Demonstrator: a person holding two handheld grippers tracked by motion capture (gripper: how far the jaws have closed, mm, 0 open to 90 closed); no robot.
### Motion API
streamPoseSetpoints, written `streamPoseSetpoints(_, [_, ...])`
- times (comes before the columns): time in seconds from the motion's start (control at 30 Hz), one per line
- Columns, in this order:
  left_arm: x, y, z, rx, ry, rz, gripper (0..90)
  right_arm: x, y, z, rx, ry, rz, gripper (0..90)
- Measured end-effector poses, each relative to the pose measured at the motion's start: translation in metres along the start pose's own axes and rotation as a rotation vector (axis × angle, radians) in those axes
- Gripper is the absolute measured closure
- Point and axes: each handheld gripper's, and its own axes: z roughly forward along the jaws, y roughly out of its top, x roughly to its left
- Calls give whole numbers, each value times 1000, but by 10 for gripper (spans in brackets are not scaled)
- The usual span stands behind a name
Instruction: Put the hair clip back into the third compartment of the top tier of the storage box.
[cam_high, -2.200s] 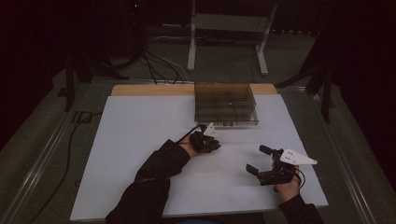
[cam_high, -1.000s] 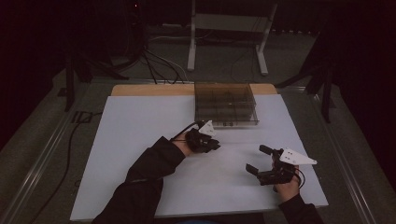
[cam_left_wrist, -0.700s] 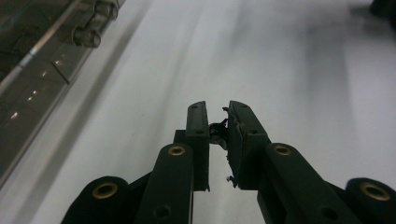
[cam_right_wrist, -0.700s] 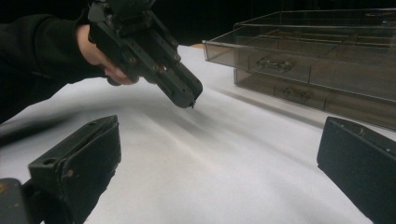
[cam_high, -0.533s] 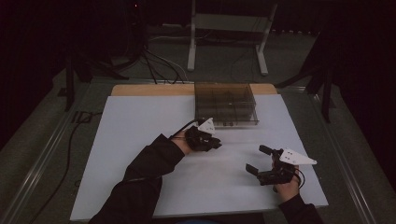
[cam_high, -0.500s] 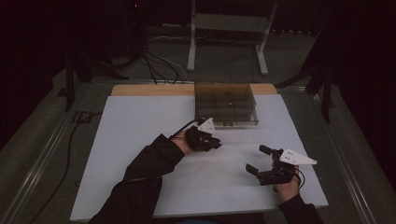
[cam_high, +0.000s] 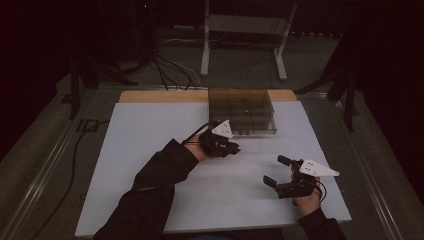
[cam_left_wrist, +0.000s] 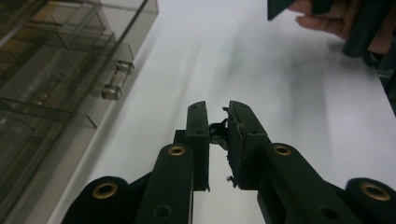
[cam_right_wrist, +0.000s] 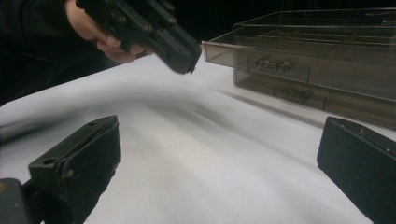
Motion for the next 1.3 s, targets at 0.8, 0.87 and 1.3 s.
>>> streamPoseSetpoints(0.8, [13, 27, -2, -51, 20, -32, 808, 1, 0, -1, -1, 2, -3, 0])
streamPoseSetpoints(0.87, [15, 30, -3, -55, 23, -37, 808, 0, 1, -1, -4, 0, 0, 0])
streamPoseSetpoints(1.3, [20, 48, 0, -64, 34, -41, 808, 0, 0, -1, -3, 2, 0, 0])
